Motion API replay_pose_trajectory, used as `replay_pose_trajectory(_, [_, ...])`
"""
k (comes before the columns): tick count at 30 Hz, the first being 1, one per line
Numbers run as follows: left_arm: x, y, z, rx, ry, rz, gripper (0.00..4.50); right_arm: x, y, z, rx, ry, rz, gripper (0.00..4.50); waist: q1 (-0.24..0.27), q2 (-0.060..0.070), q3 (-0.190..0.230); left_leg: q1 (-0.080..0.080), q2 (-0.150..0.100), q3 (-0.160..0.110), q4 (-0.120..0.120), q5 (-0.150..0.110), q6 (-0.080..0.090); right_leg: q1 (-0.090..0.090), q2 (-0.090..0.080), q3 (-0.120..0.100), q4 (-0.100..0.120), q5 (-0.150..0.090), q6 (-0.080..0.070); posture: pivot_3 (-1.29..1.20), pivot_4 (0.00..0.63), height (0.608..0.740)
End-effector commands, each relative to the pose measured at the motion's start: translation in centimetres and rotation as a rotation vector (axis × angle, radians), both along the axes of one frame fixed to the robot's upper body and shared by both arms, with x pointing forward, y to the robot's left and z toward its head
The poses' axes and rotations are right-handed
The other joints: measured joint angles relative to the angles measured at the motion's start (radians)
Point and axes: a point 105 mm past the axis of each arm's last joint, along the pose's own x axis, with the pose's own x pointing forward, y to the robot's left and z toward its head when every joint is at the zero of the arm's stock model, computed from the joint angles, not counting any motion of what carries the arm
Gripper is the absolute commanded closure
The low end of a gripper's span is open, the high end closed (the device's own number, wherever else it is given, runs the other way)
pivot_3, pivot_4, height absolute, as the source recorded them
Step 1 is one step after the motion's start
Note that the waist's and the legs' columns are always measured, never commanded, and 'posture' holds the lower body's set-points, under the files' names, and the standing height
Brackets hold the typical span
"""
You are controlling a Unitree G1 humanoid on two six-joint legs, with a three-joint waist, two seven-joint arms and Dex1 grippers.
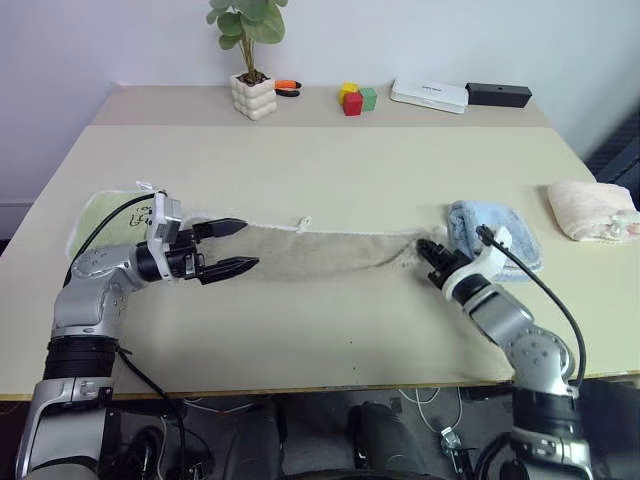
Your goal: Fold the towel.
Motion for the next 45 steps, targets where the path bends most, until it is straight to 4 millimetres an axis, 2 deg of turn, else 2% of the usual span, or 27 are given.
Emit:
replay_pose_trajectory(1, [0.3, 0.0, 1.3, -0.005, -0.07, 0.014, 0.0, 1.3, -0.3, 1.5, -0.079, -0.075, 0.014, 4.41, 0.0, 0.0, 0.0, 0.0, 0.0, 0.0, 0.0, 0.0, 0.0, 0.0, 0.0, 0.0, 0.0, 0.0, 0.0, 0.0, 0.15, 0.735])
replay_pose_trajectory(5, [0.5, -0.1, 1.5, -0.014, -0.08, 0.023, 0.0, 2.8, -1.5, 4.0, -0.152, -0.162, 0.02, 4.41, 0.002, 0.001, 0.001, 0.0, 0.0, 0.0, 0.0, 0.0, 0.0, 0.0, 0.0, 0.0, 0.0, 0.0, 0.0, 0.0, 0.15, 0.735])
replay_pose_trajectory(8, [0.6, -0.1, 1.5, -0.01, -0.09, 0.028, 0.0, 2.7, -1.3, 6.3, -0.143, -0.242, 0.048, 4.41, 0.001, 0.002, 0.001, 0.0, 0.0, 0.0, 0.0, 0.0, 0.0, -0.001, 0.0, 0.0, 0.0, 0.0, 0.0, 0.0, 0.15, 0.735])
replay_pose_trajectory(10, [0.6, -0.2, 1.4, -0.013, -0.092, 0.031, 0.0, 1.9, -1.0, 7.1, -0.118, -0.264, 0.085, 4.41, 0.001, 0.002, 0.001, 0.0, 0.0, 0.0, -0.001, 0.0, 0.0, -0.001, 0.0, 0.0, 0.0, 0.0, 0.0, 0.0, 0.15, 0.735])
replay_pose_trajectory(15, [0.6, -0.3, 1.4, -0.021, -0.091, 0.03, 0.0, -1.5, -1.4, 3.3, -0.196, -0.128, 0.183, 4.41, 0.008, 0.001, 0.001, -0.001, 0.0, -0.001, -0.001, 0.0, 0.0, 0.0, 0.0, 0.0, -0.002, 0.0, 0.0, 0.0, 0.15, 0.735])
replay_pose_trajectory(18, [0.7, -0.1, 1.5, -0.023, -0.093, 0.033, 0.0, -3.3, -1.6, 2.4, -0.258, -0.098, 0.221, 4.41, 0.003, 0.002, 0.001, -0.002, -0.001, 0.0, -0.001, 0.0, 0.0, 0.0, 0.0, 0.0, -0.002, 0.0, 0.0, 0.0, 0.15, 0.735])
replay_pose_trajectory(20, [0.8, 0.0, 1.6, -0.019, -0.099, 0.037, 0.0, -3.9, -1.8, 1.9, -0.408, -0.095, 0.261, 4.41, -0.002, 0.002, 0.001, -0.001, -0.001, 0.0, -0.001, 0.0, 0.0, 0.0, 0.0, 0.0, -0.001, 0.0, 0.0, 0.0, 0.15, 0.735])
replay_pose_trajectory(22, [1.0, 0.2, 1.6, -0.02, -0.086, 0.033, 0.0, -4.1, -1.3, 1.9, -0.533, -0.117, 0.315, 4.41, -0.003, 0.003, 0.001, -0.001, -0.001, 0.0, -0.001, 0.0, 0.0, -0.001, 0.0, 0.001, -0.001, 0.0, 0.0, 0.0, 0.15, 0.735])
replay_pose_trajectory(28, [0.1, 1.1, 2.1, -0.023, 0.011, -0.037, 0.0, -1.9, -1.1, 4.7, -0.571, -0.224, 0.26, 4.41, -0.001, 0.003, 0.002, -0.001, 0.0, 0.0, -0.001, 0.0, 0.0, -0.002, 0.001, 0.001, -0.001, 0.0, 0.0, 0.0, 0.15, 0.735])
replay_pose_trajectory(34, [0.0, 2.1, 2.2, 0.054, -0.038, -0.008, 0.0, -2.1, 2.0, 5.5, -0.733, -0.32, 0.406, 4.41, 0.006, 0.003, 0.002, -0.002, -0.001, 0.0, -0.001, 0.0, 0.0, -0.001, 0.0, 0.0, -0.002, 0.0, 0.0, 0.0, 0.15, 0.735])
replay_pose_trajectory(41, [-0.5, 3.2, 1.7, 0.078, -0.042, 0.03, 0.0, -2.6, 6.0, 6.6, -0.773, -0.4, 0.536, 4.41, 0.001, 0.003, 0.002, -0.002, 0.0, 0.0, -0.001, 0.0, 0.0, -0.003, 0.001, 0.0, -0.001, 0.0, 0.0, 0.0, 0.15, 0.735])
replay_pose_trajectory(45, [-0.7, 3.2, 1.6, 0.084, -0.048, 0.045, 0.0, -3.3, 8.9, 6.0, -0.738, -0.417, 0.646, 4.41, 0.003, 0.003, 0.002, -0.002, 0.0, 0.0, -0.001, 0.0, 0.0, -0.003, 0.0, 0.0, -0.001, 0.0, 0.0, 0.0, 0.15, 0.735])
